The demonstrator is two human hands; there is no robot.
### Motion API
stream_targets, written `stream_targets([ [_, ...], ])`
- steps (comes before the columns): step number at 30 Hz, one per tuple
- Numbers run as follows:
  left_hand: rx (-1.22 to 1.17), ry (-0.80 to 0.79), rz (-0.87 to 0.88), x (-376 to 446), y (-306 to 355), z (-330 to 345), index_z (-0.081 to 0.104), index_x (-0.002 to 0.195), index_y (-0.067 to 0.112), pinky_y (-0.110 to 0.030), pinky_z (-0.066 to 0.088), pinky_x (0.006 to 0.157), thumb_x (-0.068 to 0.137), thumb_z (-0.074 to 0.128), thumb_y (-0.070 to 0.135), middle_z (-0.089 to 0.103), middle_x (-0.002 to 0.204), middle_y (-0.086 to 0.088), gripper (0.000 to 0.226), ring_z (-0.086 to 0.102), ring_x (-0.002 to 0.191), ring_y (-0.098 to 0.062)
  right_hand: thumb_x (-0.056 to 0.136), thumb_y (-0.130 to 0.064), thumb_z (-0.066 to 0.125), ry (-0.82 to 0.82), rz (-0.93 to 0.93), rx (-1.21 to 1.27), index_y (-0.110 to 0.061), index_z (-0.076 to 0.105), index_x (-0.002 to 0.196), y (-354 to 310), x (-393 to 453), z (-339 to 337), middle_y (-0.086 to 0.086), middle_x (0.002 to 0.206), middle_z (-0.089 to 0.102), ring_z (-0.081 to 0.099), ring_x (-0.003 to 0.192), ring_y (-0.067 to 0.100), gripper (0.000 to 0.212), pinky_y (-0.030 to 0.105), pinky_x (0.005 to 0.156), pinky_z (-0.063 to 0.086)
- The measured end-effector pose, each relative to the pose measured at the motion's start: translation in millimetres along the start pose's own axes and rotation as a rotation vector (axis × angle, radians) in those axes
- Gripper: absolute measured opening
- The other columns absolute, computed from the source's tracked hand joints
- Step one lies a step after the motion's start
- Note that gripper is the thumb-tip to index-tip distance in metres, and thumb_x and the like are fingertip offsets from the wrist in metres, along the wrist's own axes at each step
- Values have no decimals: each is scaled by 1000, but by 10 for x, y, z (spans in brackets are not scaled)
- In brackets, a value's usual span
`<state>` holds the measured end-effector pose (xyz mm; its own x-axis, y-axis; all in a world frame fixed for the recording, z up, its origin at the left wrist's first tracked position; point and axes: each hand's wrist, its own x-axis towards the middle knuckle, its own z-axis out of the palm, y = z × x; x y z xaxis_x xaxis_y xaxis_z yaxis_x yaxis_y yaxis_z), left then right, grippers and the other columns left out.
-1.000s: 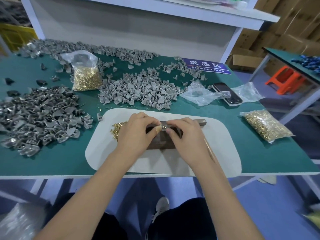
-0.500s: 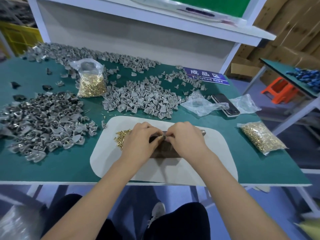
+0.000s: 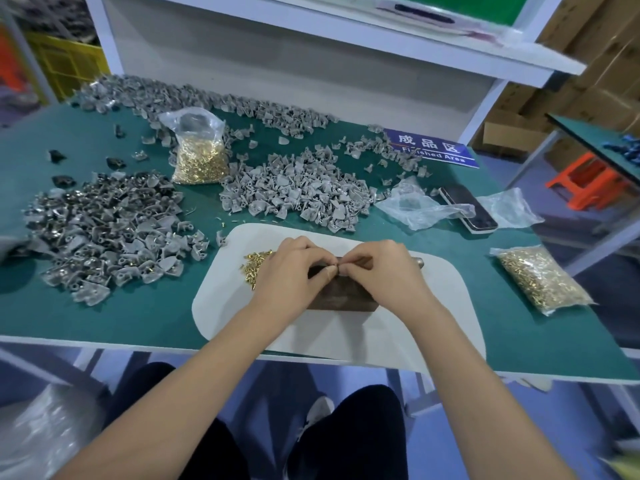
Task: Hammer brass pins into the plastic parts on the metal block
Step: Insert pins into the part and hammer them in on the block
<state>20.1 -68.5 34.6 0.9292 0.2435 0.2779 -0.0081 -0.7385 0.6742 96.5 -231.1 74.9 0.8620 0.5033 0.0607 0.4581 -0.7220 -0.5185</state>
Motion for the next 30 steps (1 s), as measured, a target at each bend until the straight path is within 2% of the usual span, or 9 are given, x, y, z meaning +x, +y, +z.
stream_targets([
  [2,14,8,2,-11,12,-4,75,99,39,-39,48,83,91,70,40,60,96,13,9,51,105,-12,92,-27,71,133,45,221,-29,74,86,88,-62,152,-15,83,73,68,85,5,7,37,80,55],
  [4,25,13,1,-18,26,-11,75,98,38,-38,49,83,92,69,40,60,96,13,9,51,104,-11,99,-28,61,327,82,356,-27,66,90,115,-142,316,-14,85,70,63,85,0,10,27,77,48],
  [7,33,21,-12,-26,56,7,74,98,37,-37,48,85,92,68,39,59,97,13,8,51,106,-12,101,-23,46,541,62,443,-18,57,87,75,-267,507,-9,78,62,56,78,2,19,13,68,38],
  [10,28,67,-36,-72,96,107,70,97,33,-37,50,82,92,66,36,56,99,10,7,48,106,-15,103,-18,42,628,37,457,-14,56,85,86,-306,579,-4,78,61,54,77,3,23,9,70,36],
  [15,62,203,49,-178,78,283,63,98,18,-39,46,87,93,61,23,56,100,2,7,48,101,-23,102,-16,58,703,-7,443,-16,73,109,162,-310,602,-6,102,73,63,97,4,17,28,90,51],
  [19,28,240,95,-165,27,320,62,96,14,-41,45,88,93,61,16,58,99,2,4,50,97,-23,92,-1,69,775,-99,400,-13,78,105,205,-301,603,-4,99,73,66,93,11,19,51,91,52],
  [21,-1,240,106,-155,23,315,61,98,14,-41,44,89,94,60,16,59,101,2,4,51,98,-22,88,3,71,793,-94,425,-12,80,103,212,-306,596,-1,95,72,66,91,22,24,46,90,53],
  [24,-52,294,104,-170,3,321,59,104,14,-34,41,93,99,55,14,60,109,1,7,51,104,-21,89,1,72,818,-68,385,-13,81,104,225,-311,607,1,95,72,62,92,29,23,22,90,45],
  [30,-79,344,69,-202,9,309,57,107,13,-25,39,86,100,56,19,56,99,8,10,51,95,-14,94,-16,75,777,-156,307,-15,80,99,212,-278,603,-2,91,75,63,86,26,7,51,87,49],
])
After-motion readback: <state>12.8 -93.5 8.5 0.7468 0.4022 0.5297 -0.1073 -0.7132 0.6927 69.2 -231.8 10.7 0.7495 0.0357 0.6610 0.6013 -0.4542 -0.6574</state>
